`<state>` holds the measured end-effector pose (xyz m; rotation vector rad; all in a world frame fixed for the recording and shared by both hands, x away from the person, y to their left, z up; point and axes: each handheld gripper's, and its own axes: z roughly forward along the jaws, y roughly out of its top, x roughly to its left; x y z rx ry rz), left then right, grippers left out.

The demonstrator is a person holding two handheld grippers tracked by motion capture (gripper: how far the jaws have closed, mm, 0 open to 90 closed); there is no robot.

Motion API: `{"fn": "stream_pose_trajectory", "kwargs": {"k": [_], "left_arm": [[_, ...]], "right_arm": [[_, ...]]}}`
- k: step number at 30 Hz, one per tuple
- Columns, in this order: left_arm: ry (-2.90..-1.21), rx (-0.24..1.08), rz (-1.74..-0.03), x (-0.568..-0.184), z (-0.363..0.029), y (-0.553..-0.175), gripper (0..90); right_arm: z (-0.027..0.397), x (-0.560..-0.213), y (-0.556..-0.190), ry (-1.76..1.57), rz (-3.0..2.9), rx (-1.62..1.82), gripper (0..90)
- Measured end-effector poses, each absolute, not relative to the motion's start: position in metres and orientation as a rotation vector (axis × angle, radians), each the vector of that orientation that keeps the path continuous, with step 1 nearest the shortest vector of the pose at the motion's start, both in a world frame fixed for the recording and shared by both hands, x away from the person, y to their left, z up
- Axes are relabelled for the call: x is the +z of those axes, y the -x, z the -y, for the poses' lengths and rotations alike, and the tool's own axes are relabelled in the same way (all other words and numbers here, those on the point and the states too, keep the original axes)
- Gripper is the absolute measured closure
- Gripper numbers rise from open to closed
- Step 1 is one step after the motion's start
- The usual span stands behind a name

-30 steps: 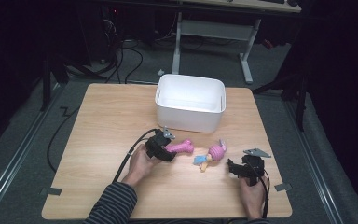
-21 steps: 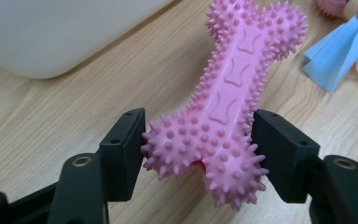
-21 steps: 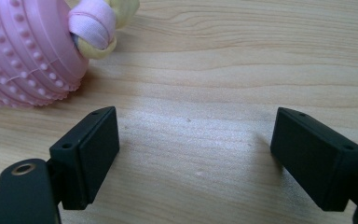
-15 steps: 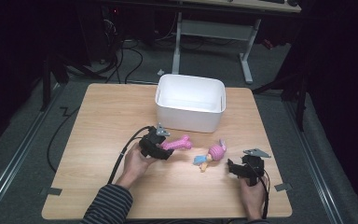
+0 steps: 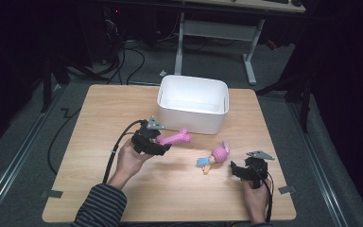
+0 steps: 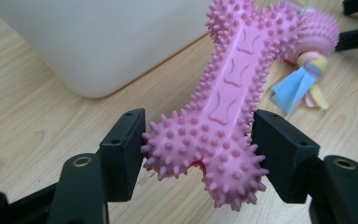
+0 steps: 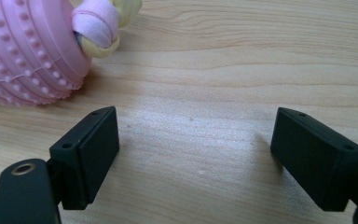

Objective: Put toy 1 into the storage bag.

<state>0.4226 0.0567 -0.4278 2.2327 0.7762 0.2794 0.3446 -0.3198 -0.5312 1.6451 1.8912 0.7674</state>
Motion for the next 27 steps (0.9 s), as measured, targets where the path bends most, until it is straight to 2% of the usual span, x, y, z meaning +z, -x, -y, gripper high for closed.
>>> {"fn": "stream_pose_trajectory", "kwargs": {"k": [27], "left_arm": [[-2.206,0.273,-0.710,-0.370,-0.042,-0.445,37.2]], "right_arm": [[0.319,-0.531,-0.344,-1.638,-1.898,0.771,15.0]]}}
